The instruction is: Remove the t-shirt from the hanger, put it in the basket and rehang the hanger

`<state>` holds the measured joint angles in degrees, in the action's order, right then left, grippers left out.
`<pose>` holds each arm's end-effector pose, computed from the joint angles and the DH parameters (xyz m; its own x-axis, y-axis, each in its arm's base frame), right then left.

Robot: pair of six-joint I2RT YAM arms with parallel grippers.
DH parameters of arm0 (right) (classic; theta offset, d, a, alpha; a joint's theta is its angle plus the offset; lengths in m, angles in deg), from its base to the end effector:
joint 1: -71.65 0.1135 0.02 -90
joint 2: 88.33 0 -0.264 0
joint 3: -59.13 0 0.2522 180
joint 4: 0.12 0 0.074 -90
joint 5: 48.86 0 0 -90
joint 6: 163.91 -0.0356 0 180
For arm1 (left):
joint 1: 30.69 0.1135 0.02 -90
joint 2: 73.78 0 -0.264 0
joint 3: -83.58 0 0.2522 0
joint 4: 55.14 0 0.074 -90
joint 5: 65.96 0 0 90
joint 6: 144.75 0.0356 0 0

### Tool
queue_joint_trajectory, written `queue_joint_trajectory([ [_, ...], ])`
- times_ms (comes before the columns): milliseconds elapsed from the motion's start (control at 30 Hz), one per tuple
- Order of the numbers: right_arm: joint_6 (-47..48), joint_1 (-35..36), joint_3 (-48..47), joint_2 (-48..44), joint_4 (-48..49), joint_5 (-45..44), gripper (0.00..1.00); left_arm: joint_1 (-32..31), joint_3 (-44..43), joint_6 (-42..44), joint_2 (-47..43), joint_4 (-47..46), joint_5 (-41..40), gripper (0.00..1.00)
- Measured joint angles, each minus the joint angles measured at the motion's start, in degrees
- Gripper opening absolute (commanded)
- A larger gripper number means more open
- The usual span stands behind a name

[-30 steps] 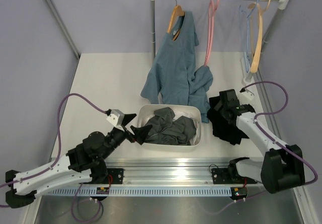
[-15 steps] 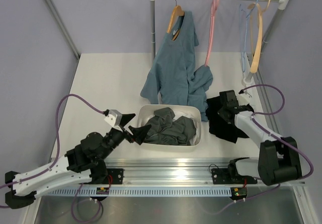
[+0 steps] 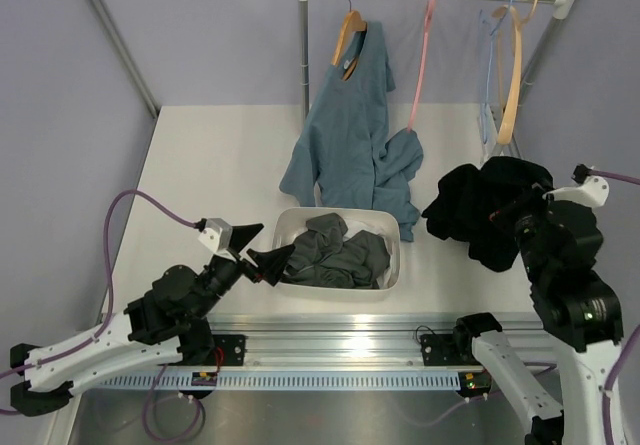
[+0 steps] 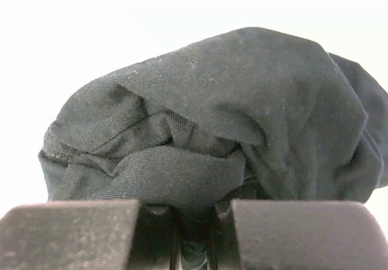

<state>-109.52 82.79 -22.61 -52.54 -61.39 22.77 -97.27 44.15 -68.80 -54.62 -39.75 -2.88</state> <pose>0.0857 0.0054 0.4207 -0.1439 0.5349 -0.8326 0.2443 0.8345 0.4939 0.0595 -0.0969 0.2965 -0.1223 -0.2623 -0.9572 0.6280 0.7264 -0.2793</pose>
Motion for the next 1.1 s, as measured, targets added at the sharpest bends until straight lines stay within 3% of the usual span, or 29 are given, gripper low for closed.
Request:
queue_joint_trajectory([
  [200,5.75,0.00,-19.17,3.98,-8.44,11.04,0.00,0.00,0.07,0.02,-0.94,-0.02,-0.66,0.99],
  [467,8.48,0.00,-65.70,23.80,-17.40,30.47,0.00,0.00,0.07,0.07,-0.94,-0.04,-0.68,0.99],
  [533,6.84,0.00,-69.94,25.90,-14.69,36.17,0.00,0.00,0.07,0.07,-0.94,-0.04,-0.68,0.99],
  [633,3.04,0.00,-67.34,25.92,-9.68,43.17,0.00,0.00,0.11,0.07,-1.03,-0.04,-0.68,0.99],
  [767,-1.68,0.00,-57.05,25.05,-0.17,48.19,0.00,0.00,0.46,0.04,-1.11,-0.04,-0.66,0.99],
  [900,-4.87,0.00,-40.92,21.57,9.53,49.83,0.00,0.00,0.59,0.04,-1.03,-0.07,-0.39,0.99],
  [1100,-8.13,0.11,-27.21,20.76,21.16,51.01,0.00,0.00,0.59,0.04,-0.59,-0.04,-0.33,0.99],
])
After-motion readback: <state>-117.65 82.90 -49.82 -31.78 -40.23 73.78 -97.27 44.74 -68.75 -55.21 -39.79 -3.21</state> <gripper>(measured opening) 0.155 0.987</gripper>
